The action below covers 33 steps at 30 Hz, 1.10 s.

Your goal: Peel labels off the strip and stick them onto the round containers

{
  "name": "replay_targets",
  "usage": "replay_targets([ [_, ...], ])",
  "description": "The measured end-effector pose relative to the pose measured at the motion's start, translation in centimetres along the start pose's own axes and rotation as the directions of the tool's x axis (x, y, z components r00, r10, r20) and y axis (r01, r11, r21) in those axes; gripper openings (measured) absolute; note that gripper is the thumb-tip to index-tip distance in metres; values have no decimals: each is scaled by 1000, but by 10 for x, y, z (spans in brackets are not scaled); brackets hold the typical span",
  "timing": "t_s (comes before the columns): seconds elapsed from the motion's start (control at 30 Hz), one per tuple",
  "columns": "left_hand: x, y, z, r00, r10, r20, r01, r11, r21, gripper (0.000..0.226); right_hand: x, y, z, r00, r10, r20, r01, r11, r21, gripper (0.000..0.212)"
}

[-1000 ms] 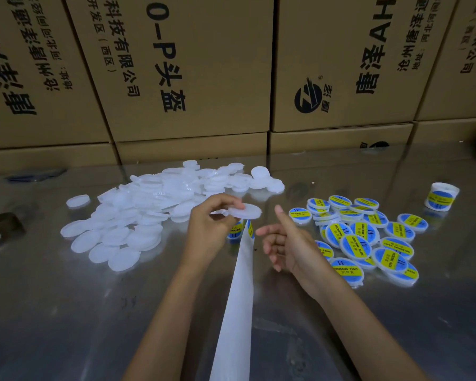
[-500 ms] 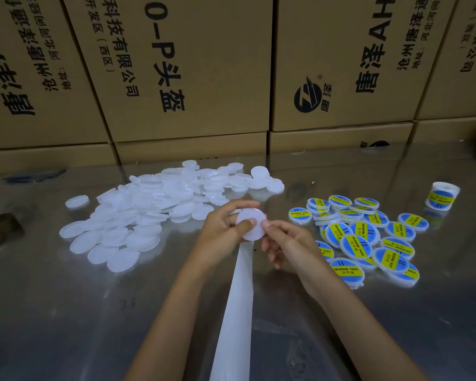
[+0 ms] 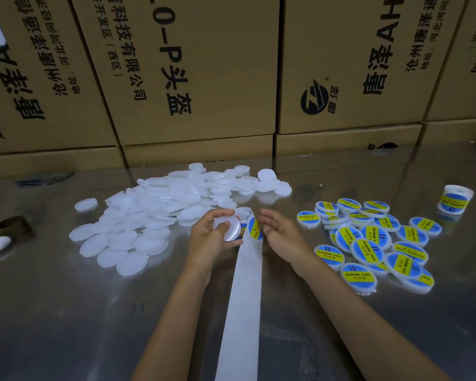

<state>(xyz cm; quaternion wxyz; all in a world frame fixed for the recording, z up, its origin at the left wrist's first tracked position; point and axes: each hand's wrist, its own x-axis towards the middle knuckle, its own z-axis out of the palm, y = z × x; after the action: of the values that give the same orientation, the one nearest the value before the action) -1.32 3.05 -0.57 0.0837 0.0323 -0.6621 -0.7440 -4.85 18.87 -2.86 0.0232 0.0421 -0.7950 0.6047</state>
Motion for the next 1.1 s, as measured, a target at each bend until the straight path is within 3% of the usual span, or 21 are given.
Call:
replay_targets([
  [0.1, 3, -4, -3, 1000, 0, 7, 0, 1000, 11, 27, 5, 3, 9, 1000, -2, 25, 3, 1000, -24, 45],
  [0.27, 8, -8, -1, 998, 62, -10, -61, 996, 70, 32, 3, 9, 15, 992, -41, -117, 44, 999, 21, 21],
  [0.4, 9, -9, 2, 970, 235, -65, -226, 966, 123, 32, -5, 11, 15, 989, -58, -139, 61, 998, 20, 25],
  [0.5, 7, -8, 3, 956, 293, -7, -290, 949, 121, 33, -12, 11, 13, 987, -32, -155, 34, 999, 12, 30],
  [0.8, -2, -5, 14, 930, 236, 281, -266, 961, 74, 26, -28, 13, 11, 990, -39, -138, 41, 999, 11, 25],
  [1.1, 0, -8, 15, 947, 209, 244, -258, 947, 190, 30, -34, 21, 10, 976, -145, -161, 127, 985, -113, 26],
])
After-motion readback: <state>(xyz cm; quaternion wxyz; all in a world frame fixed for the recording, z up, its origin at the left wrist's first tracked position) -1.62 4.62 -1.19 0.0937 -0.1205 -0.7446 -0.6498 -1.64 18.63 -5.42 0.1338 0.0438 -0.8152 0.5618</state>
